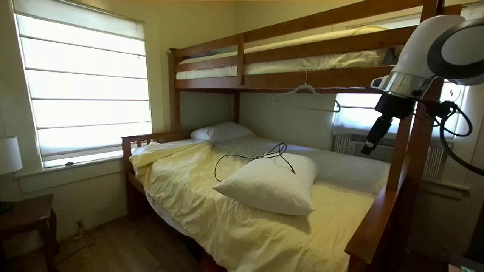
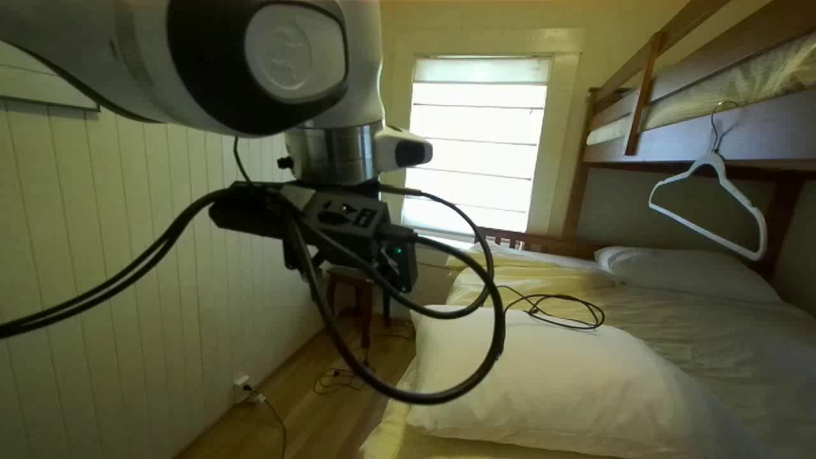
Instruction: Move the black cable to the left.
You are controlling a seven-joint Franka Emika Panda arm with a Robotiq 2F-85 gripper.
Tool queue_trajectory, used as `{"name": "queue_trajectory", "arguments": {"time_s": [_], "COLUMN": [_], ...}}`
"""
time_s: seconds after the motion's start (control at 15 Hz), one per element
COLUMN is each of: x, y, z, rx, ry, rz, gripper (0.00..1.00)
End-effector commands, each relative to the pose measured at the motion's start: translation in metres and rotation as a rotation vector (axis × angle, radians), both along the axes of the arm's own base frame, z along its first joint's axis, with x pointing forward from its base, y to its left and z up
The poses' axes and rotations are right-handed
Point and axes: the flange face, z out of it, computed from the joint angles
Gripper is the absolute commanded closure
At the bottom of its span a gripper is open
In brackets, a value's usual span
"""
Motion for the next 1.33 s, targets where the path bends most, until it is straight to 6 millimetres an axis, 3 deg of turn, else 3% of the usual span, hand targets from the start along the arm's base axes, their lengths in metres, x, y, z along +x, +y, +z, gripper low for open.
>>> {"name": "queue_trajectory", "arguments": {"time_s": [0.0, 0.2, 0.87, 1.27], "x": [-0.001, 0.0, 0.0, 0.021], "y": [0.001, 0.002, 0.002, -0.015], "z": [-0.006, -0.016, -0.017, 0.019], "rx": [0.003, 0.006, 0.006, -0.011], "ry": [0.018, 0.043, 0.045, -0.056], "rz": [0.002, 0.004, 0.004, -0.067], "gripper": [0.0, 0.0, 0.0, 0.0]}}
